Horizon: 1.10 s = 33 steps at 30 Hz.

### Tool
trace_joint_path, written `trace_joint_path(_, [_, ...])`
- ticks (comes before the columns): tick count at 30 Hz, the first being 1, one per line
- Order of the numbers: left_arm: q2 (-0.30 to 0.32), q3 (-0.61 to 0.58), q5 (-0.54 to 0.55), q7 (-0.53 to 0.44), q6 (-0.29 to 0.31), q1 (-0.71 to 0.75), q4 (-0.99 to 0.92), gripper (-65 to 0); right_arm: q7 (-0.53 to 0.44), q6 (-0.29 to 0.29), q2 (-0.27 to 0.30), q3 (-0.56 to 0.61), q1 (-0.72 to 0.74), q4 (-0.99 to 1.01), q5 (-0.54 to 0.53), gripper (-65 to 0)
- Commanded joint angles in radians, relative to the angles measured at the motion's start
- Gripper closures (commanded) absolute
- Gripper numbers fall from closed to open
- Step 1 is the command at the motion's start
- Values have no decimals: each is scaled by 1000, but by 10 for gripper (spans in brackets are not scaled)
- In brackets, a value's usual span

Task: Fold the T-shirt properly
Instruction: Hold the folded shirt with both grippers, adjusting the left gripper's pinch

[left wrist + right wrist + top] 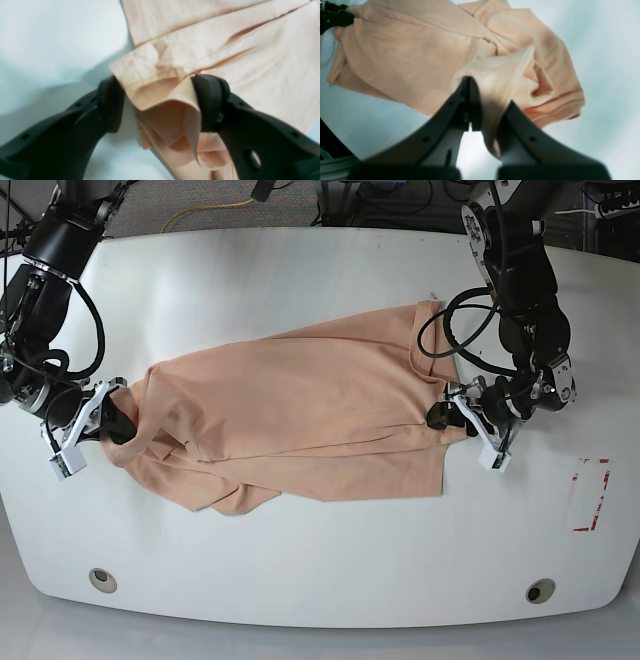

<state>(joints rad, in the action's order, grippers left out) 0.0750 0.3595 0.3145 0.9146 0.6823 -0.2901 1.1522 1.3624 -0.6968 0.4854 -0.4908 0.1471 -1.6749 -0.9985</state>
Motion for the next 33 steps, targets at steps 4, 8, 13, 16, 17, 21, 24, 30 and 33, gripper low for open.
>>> trace_joint_path(4, [4, -30, 5, -1, 6, -27, 4, -267, -25, -1, 23, -7, 18, -17, -18, 0])
trace_joint_path(8, [1, -30, 7, -1, 1, -28, 10, -90, -25, -1, 23, -7, 18, -15, -18, 0])
trace_joint_path(13, [-22, -26, 8, -1, 6, -19, 85, -61, -25, -1, 22, -7, 16, -15, -18, 0])
trace_joint_path(16, [-24, -26, 7, -1, 6, 1, 163, -56, -25, -1, 22, -7, 16, -15, -18, 0])
trace_joint_path(17, [-24, -26, 7, -1, 1, 7, 179, -56, -25, -1, 22, -7, 16, -15, -18, 0])
trace_joint_path(21, [-24, -29, 7, 1, 0, 18, 229, -10, -25, -1, 22, -7, 16, -15, -18, 0])
trace_joint_path(24, [-25, -27, 5, 4, -2, 18, 262, 0, -25, -1, 22, -7, 16, -15, -18, 0])
trace_joint_path(30, [-25, -26, 7, 5, -69, 45, 349, 0, -25, -1, 22, -7, 16, -14, -16, 0])
trace_joint_path(33, [-19, -30, 7, 37, -71, 45, 357, -33, -25, -1, 22, -7, 15, -14, 5, 0])
